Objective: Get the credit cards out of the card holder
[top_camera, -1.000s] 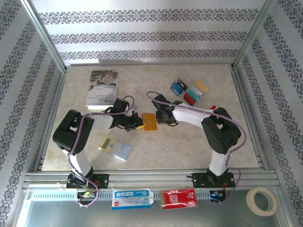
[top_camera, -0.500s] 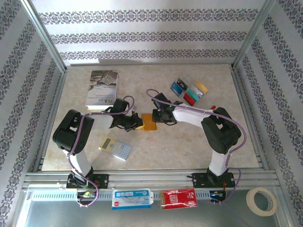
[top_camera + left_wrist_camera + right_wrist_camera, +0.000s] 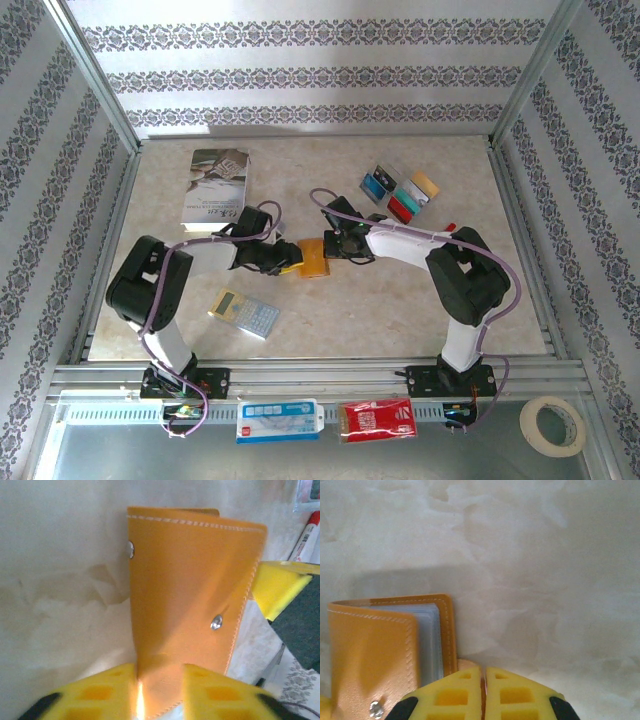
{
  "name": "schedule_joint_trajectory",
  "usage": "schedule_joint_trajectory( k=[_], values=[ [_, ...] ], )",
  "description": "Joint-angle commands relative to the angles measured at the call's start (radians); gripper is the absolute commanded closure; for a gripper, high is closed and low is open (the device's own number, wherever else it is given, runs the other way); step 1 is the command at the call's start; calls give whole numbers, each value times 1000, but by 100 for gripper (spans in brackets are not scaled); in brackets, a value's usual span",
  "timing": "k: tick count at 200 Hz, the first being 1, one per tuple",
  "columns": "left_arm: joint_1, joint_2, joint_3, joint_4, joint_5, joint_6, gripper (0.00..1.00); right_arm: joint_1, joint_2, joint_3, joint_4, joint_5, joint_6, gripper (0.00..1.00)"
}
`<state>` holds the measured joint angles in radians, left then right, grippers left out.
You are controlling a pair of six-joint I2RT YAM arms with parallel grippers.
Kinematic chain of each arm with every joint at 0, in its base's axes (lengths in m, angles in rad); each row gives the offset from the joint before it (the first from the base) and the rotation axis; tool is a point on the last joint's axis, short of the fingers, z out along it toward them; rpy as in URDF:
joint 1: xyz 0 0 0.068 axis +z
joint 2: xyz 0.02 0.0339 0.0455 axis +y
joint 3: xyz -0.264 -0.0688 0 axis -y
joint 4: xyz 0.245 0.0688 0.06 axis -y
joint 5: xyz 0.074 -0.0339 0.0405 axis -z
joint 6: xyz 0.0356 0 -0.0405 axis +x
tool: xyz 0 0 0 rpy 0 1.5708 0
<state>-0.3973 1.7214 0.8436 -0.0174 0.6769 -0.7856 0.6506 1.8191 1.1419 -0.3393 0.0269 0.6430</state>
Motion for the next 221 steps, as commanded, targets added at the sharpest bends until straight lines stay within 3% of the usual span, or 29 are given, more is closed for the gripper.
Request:
schedule_joint_trajectory(
  k=[1, 38, 94, 221],
  values=[
    [21, -83, 29, -94, -95, 20, 51, 11, -95, -12, -23, 4, -30, 93],
    [85, -198, 17, -159, -218, 29, 31, 36, -154, 24, -32, -101, -34, 93],
    [159, -350, -42, -172, -327, 28, 20, 106, -115, 122, -21, -125, 32, 92],
    [148, -275, -59, -107, -138, 67, 22, 50, -113, 57, -9, -79, 34, 92]
  ],
)
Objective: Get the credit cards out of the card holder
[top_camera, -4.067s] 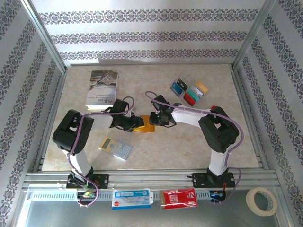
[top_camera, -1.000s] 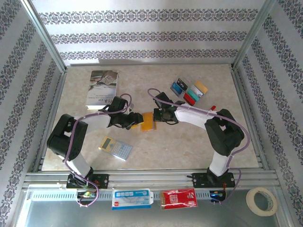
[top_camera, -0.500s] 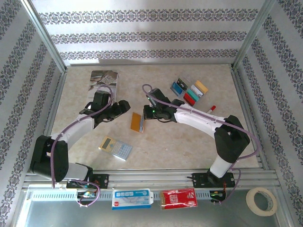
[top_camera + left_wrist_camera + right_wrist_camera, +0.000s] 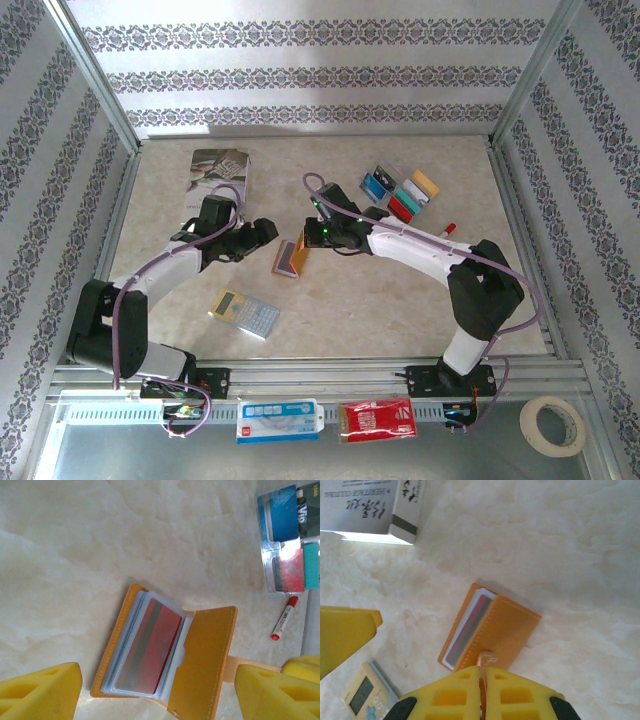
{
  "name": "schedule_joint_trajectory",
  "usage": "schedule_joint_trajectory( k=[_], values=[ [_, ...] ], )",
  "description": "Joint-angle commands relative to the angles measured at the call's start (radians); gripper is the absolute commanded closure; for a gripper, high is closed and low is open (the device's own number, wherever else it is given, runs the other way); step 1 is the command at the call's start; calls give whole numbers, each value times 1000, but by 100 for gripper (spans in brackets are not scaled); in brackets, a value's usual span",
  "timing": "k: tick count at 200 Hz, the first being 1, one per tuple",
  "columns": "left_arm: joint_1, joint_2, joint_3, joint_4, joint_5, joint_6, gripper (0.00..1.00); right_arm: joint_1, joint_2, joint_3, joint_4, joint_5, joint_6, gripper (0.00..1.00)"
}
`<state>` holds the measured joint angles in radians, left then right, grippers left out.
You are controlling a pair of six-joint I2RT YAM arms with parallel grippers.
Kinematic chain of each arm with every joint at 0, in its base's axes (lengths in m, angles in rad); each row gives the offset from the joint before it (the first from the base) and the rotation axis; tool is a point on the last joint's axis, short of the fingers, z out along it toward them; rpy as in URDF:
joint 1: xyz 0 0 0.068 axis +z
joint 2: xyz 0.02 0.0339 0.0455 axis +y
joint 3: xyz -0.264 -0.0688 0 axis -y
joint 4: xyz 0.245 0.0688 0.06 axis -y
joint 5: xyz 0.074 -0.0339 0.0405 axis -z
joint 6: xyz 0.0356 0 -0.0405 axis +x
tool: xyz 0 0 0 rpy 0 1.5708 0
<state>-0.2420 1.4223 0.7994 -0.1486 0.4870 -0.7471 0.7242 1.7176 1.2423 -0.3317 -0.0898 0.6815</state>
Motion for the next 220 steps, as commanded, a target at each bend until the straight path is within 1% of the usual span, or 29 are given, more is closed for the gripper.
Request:
schedule_joint_trajectory(
  k=[1, 23, 46, 53, 82, 118, 145, 178, 187, 201, 220],
  values=[
    [-8, 27, -15, 24, 53, 29, 22, -25, -12, -45, -16, 38, -6, 92],
    [-25, 57, -19, 51, 72, 37, 27, -48, -13, -88, -27, 68, -17, 92],
    [-52, 104, -2, 77, 92, 39, 38, -72, -17, -130, -29, 93, -28, 92],
    [-61, 121, 7, 82, 99, 40, 39, -79, -19, -139, -29, 97, -31, 92],
    [-121, 179, 54, 89, 103, 46, 47, -95, -4, -156, -17, 99, -47, 92],
    [-191, 256, 111, 110, 94, 37, 63, -113, 35, -164, 3, 98, -55, 92],
    [-224, 312, 142, 144, 103, 17, 71, -121, 36, -184, 43, 90, -40, 92],
    [-247, 388, 194, 163, 128, 9, 80, -127, 4, -206, 79, 86, -20, 88],
    [-252, 407, 204, 165, 135, 7, 81, -129, -15, -214, 84, 90, -14, 85],
    [-257, 428, 217, 171, 139, 6, 83, -132, -53, -223, 80, 102, -1, 78],
    [-261, 447, 228, 166, 143, 9, 85, -134, -118, -239, 86, 118, 19, 74]
  ],
)
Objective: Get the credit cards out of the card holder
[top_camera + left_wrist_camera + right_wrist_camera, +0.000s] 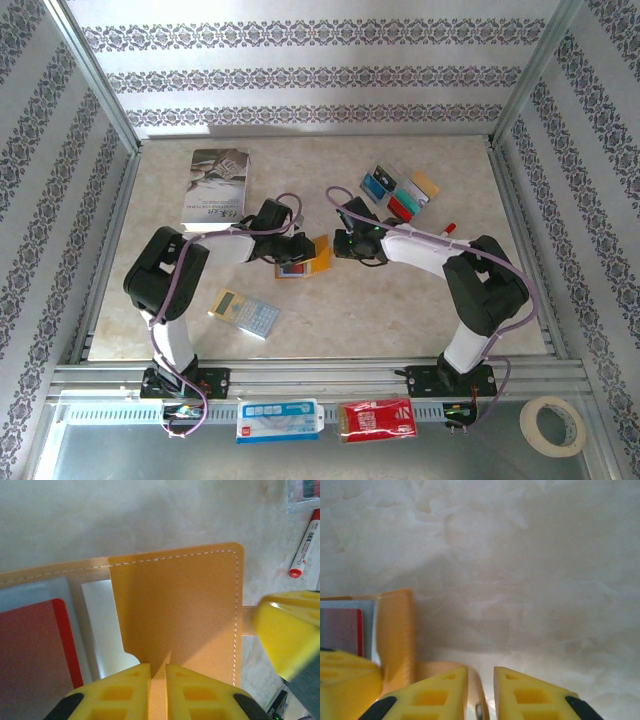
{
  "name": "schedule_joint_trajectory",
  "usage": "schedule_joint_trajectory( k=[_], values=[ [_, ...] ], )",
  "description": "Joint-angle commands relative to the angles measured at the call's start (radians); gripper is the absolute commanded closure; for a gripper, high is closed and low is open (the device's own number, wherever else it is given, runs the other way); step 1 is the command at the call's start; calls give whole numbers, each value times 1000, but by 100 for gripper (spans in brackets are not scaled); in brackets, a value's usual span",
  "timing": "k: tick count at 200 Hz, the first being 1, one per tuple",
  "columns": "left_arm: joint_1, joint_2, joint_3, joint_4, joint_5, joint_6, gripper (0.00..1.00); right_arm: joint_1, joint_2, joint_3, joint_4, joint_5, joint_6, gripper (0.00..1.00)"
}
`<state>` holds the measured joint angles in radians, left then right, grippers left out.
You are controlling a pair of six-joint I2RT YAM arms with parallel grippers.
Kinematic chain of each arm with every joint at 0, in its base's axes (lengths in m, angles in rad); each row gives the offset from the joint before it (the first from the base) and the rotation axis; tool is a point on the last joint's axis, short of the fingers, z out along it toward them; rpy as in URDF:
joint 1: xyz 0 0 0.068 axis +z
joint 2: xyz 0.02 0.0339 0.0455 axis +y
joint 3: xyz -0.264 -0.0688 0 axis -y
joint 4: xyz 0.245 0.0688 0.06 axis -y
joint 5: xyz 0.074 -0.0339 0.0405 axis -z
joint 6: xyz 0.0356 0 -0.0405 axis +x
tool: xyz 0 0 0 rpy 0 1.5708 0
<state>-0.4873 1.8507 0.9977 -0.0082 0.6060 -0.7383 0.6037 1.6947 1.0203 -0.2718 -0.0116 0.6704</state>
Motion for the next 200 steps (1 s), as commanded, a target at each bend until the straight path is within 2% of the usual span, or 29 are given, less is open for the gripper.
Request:
schedule_joint_trajectory(
  k=[1, 41, 65, 105, 123, 164, 200],
  values=[
    [-16, 20, 31, 25, 23, 0, 85, -13, -99, -18, 25, 40, 31, 73],
    [-15, 40, 39, -30, -2, 31, 89, -9, -166, -26, 77, -5, 75, 73],
    [-15, 47, 57, -51, 6, 48, 90, 12, -118, -21, 150, -83, 138, 75],
    [-8, -6, 49, -67, -22, 37, 93, 37, -19, -17, 189, -84, 215, 82],
    [13, -50, 11, -39, -28, 9, 93, 34, 1, -36, 219, -79, 222, 83],
    [101, -136, -101, 65, 33, -69, 93, 34, 75, -19, 229, -158, 200, 83],
    [171, -198, -157, 34, 4, -63, 86, 34, 78, -21, 227, -150, 173, 83]
  ],
)
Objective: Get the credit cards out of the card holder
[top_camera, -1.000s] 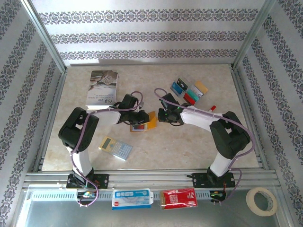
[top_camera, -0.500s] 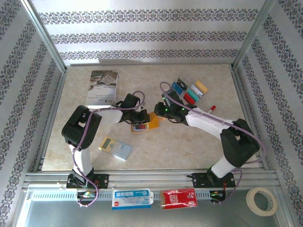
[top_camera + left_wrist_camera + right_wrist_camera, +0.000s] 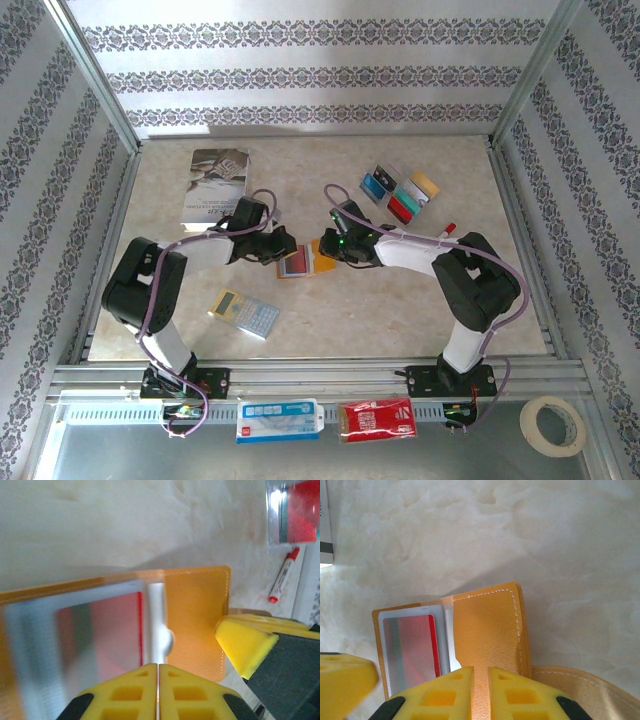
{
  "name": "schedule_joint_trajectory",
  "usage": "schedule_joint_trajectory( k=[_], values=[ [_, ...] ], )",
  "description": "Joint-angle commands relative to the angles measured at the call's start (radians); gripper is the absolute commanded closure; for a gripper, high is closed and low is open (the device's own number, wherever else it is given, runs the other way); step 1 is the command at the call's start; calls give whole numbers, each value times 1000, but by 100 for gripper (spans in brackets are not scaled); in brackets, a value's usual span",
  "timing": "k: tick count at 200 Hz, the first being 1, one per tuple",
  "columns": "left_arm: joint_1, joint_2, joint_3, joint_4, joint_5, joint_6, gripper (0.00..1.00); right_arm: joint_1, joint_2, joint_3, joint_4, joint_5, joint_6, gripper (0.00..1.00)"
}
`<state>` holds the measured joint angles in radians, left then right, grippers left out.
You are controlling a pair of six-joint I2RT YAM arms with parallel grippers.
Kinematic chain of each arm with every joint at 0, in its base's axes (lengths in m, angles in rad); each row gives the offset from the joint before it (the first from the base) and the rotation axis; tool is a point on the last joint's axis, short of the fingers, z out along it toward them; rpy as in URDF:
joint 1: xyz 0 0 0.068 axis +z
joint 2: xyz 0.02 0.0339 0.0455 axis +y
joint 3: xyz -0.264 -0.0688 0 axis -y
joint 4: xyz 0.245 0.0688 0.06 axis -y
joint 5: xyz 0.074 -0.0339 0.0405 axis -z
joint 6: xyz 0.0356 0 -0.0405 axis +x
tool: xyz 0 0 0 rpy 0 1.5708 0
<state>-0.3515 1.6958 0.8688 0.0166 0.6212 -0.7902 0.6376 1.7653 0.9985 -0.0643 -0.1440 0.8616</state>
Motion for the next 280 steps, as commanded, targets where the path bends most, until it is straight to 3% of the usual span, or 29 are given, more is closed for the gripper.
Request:
schedule_joint_trajectory(
  k=[1, 27, 75, 192, 280],
  values=[
    [36, -43, -29, 6, -14, -8, 85, 0, 8, 1, 20, -19, -19, 83],
    [46, -51, -25, -67, -56, 47, 80, 3, 48, 40, 9, -98, -52, 80],
    [40, -8, -5, -65, -28, 63, 78, 4, 108, 82, 9, -176, -76, 76],
    [18, 25, 6, -111, -69, 103, 79, 12, 112, -23, 91, -147, 6, 76],
    [-9, -40, 25, -169, -75, 123, 76, 38, 19, -73, 155, -108, 36, 77]
  ],
)
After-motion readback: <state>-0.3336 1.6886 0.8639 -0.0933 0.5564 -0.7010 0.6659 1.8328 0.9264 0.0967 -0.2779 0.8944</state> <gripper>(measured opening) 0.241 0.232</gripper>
